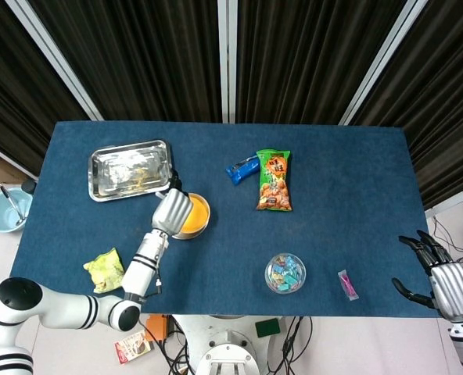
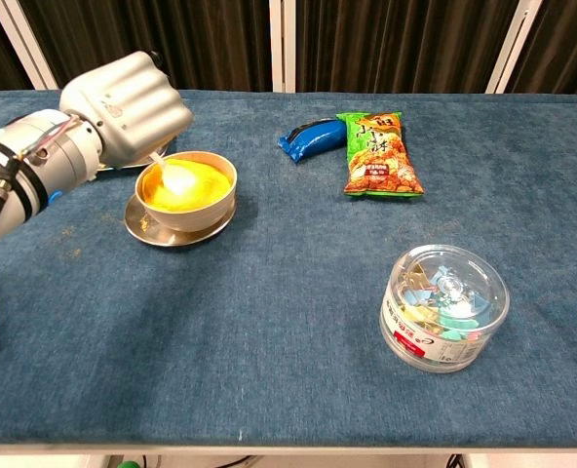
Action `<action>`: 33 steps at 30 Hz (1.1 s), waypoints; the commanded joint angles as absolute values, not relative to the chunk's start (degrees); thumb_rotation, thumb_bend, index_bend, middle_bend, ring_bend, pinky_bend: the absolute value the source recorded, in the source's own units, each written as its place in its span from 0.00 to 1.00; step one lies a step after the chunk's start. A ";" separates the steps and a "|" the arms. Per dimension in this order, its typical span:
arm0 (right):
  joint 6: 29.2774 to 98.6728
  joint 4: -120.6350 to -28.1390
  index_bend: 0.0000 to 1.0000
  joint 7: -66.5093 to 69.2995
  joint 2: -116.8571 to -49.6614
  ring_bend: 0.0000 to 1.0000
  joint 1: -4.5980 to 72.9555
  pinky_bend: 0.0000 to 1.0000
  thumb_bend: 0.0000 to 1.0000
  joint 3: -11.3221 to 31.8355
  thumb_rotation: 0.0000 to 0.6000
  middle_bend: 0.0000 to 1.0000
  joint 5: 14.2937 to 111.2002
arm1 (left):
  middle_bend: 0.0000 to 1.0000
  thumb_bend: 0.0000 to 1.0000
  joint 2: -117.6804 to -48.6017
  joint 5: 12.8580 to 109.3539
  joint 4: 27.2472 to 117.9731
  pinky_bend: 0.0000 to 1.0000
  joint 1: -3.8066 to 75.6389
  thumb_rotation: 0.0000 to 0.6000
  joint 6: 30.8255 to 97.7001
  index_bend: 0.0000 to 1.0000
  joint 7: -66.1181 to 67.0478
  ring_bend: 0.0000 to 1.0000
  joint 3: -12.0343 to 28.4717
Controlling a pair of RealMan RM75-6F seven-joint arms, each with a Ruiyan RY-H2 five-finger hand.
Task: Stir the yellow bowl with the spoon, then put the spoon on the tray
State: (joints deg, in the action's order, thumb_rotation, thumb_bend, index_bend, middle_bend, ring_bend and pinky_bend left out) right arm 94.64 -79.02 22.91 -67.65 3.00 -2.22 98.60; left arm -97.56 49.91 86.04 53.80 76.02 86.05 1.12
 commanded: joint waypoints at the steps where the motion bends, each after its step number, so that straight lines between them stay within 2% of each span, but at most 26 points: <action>1: 94.66 -79.03 0.17 22.92 -67.66 0.08 2.95 0.19 0.25 -2.22 1.00 0.22 98.54 | 0.55 0.43 -98.04 50.42 85.68 0.18 53.25 1.00 75.21 0.62 83.95 0.32 1.48; 9: 94.69 -79.05 0.17 22.92 -67.70 0.08 2.80 0.19 0.25 -2.28 1.00 0.22 98.46 | 0.54 0.43 -97.06 50.49 86.40 0.18 51.17 1.00 73.36 0.63 75.57 0.32 3.30; 17: 94.84 -79.69 0.17 22.21 -67.54 0.08 2.86 0.19 0.25 -2.20 1.00 0.22 98.74 | 0.53 0.43 -92.73 46.08 91.22 0.18 48.82 1.00 70.01 0.63 65.46 0.32 7.22; 33: 94.71 -80.72 0.17 21.38 -67.11 0.08 2.99 0.19 0.25 -2.02 1.00 0.22 98.75 | 0.53 0.44 -85.94 43.41 96.80 0.18 47.12 1.00 66.39 0.63 52.53 0.32 10.77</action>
